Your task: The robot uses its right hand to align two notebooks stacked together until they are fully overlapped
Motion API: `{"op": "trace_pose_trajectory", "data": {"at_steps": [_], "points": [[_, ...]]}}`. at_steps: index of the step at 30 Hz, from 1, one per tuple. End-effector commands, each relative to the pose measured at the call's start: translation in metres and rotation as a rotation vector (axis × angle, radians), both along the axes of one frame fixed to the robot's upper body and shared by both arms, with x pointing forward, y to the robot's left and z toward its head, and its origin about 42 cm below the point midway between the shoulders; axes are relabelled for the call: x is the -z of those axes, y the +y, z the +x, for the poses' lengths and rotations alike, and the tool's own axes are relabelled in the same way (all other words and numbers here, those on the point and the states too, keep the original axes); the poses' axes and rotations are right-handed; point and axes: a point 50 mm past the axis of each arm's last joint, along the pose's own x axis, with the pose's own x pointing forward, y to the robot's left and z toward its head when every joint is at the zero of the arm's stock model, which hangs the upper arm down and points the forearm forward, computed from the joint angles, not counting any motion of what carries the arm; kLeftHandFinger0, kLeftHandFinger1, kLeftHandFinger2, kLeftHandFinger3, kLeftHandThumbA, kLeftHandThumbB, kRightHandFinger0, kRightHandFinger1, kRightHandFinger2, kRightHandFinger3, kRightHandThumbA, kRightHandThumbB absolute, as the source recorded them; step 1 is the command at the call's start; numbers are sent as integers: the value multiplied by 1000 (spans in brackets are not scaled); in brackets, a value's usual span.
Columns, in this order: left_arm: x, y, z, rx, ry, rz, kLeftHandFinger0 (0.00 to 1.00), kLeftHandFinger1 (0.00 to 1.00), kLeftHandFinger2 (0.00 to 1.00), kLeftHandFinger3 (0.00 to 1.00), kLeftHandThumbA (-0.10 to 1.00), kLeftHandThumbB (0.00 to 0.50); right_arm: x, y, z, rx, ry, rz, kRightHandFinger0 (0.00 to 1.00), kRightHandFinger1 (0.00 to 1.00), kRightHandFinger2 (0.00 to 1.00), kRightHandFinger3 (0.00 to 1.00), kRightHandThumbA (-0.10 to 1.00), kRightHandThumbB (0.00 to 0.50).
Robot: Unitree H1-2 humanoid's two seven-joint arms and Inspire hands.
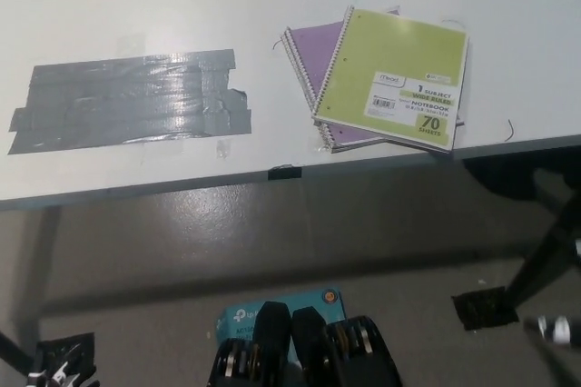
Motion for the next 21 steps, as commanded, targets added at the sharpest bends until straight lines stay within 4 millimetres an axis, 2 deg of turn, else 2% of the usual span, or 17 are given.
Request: {"op": "trace_pose_trajectory", "data": {"at_steps": [1, 3, 4, 5, 6, 7, 11, 13, 15, 16, 17, 19, 20, 21], "points": [[-1, 4, -3, 42, 18, -19, 942, 1000, 1000, 1000, 1000, 358, -76, 25, 24, -78, -228, -178, 1000, 1000, 1000, 1000, 1000, 339], [0, 2, -4, 31, 23, -23, 949, 1000, 1000, 1000, 1000, 359, -122, 45, 42, -120, -380, -185, 1000, 1000, 1000, 1000, 1000, 433], [0, 2, -4, 29, 23, -22, 951, 1000, 1000, 1000, 1000, 359, -129, 48, 44, -125, -399, -192, 1000, 1000, 1000, 1000, 1000, 440], [0, 2, -4, 29, 22, -24, 951, 1000, 1000, 1000, 1000, 362, -146, 58, 52, -144, -449, -183, 1000, 1000, 1000, 1000, 1000, 445], [0, 2, -3, 22, 21, -18, 933, 1000, 1000, 1000, 1000, 362, -189, 80, 70, -172, -553, -269, 1000, 1000, 1000, 1000, 1000, 448], [0, 2, -4, 22, 23, -17, 929, 1000, 1000, 1000, 1000, 353, -208, 92, 83, -183, -580, -314, 1000, 1000, 1000, 1000, 1000, 498], [1, 4, -4, 15, 23, -15, 936, 1000, 1000, 1000, 1000, 376, -249, 127, 121, -207, -572, -388, 1000, 1000, 1000, 1000, 1000, 486], [-1, 4, -3, 22, 18, -10, 937, 1000, 1000, 1000, 1000, 376, -257, 137, 136, -199, -553, -391, 1000, 1000, 1000, 1000, 1000, 485], [-1, 2, -4, 20, 18, -13, 920, 1000, 1000, 1000, 1000, 357, -263, 150, 159, -178, -514, -371, 1000, 1000, 1000, 1000, 1000, 491], [-1, 2, -4, 20, 18, -13, 919, 1000, 1000, 1000, 1000, 357, -263, 150, 159, -177, -513, -373, 1000, 1000, 1000, 1000, 1000, 492], [-1, 1, -4, 29, 21, -6, 909, 1000, 1000, 1000, 1000, 359, -263, 154, 168, -169, -486, -339, 1000, 1000, 1000, 1000, 1000, 500], [0, 1, -4, 37, 22, -12, 931, 1000, 1000, 1000, 1000, 364, -260, 165, 187, -123, -443, -354, 1000, 1000, 1000, 1000, 1000, 466], [-1, 1, -2, 37, 20, -11, 928, 1000, 1000, 1000, 1000, 371, -259, 169, 196, -100, -419, -352, 1000, 1000, 1000, 1000, 1000, 467], [-1, 1, -2, 37, 20, -11, 927, 1000, 1000, 1000, 1000, 371, -259, 170, 197, -96, -415, -352, 1000, 1000, 1000, 1000, 1000, 468]]}}
